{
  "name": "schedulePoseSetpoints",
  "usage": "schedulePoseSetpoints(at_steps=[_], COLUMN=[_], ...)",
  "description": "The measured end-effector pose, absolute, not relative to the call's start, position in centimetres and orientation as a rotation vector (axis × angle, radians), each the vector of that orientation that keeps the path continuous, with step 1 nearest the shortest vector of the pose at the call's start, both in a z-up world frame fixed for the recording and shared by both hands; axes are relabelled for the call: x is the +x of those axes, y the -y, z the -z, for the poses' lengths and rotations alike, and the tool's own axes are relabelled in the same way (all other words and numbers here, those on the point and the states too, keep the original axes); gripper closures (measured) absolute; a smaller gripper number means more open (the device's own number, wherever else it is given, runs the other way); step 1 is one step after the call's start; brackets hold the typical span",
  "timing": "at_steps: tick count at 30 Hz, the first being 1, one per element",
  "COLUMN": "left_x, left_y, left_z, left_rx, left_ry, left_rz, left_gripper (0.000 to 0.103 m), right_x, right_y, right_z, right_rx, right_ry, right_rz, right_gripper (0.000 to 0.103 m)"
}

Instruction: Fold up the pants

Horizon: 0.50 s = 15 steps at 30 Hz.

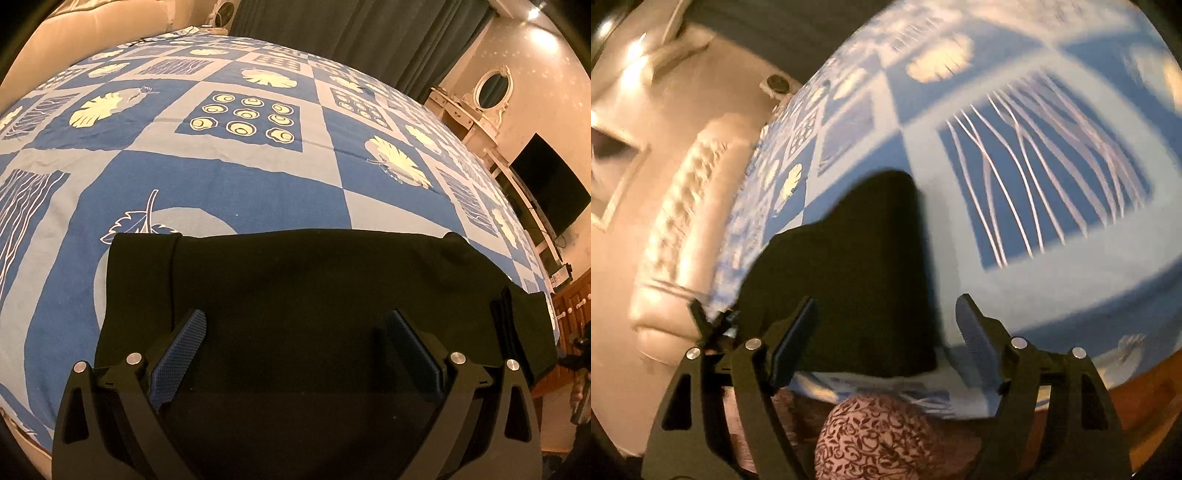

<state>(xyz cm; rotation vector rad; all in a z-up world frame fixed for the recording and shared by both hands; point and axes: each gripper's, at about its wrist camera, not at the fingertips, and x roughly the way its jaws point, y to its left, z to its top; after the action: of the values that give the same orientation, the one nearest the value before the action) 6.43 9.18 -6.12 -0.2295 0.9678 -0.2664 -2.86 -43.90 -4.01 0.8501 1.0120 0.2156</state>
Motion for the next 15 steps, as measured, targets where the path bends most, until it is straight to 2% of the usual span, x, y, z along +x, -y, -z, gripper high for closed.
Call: schedulePoseSetpoints(at_steps=[2,4,6,10,13,15], left_x=[6.4,6.4,6.4,6.4,6.3,6.4], left_y=[-9.2,-9.1,-9.1,-8.9,-9.0,-9.0], left_z=[6.2,6.2,6.2,6.3,6.3,6.3], left_rx=[-0.226,-0.224,-0.22,-0.209,-0.208,-0.209], left_ry=[-0.965,-0.964,-0.963,-0.96,-0.959,-0.959], left_rz=[0.268,0.268,0.266,0.265,0.265,0.266], left_gripper=[0.006,0.006,0.006,0.006,0.006,0.006], right_x=[-3.0,-3.0,-2.7,-3.0,-2.9,-3.0], right_y=[44.1,43.8,43.2,43.1,43.0,43.2], right_z=[5.8,6.6,7.4,8.2,8.7,8.9], right_rx=[0.928,0.933,0.905,0.846,0.829,0.857], right_ry=[-1.015,-1.036,-1.082,-1.116,-1.116,-1.11], right_rz=[-0.273,-0.304,-0.322,-0.305,-0.311,-0.331], right_gripper=[0.026,0.032,0.057,0.075,0.077,0.073])
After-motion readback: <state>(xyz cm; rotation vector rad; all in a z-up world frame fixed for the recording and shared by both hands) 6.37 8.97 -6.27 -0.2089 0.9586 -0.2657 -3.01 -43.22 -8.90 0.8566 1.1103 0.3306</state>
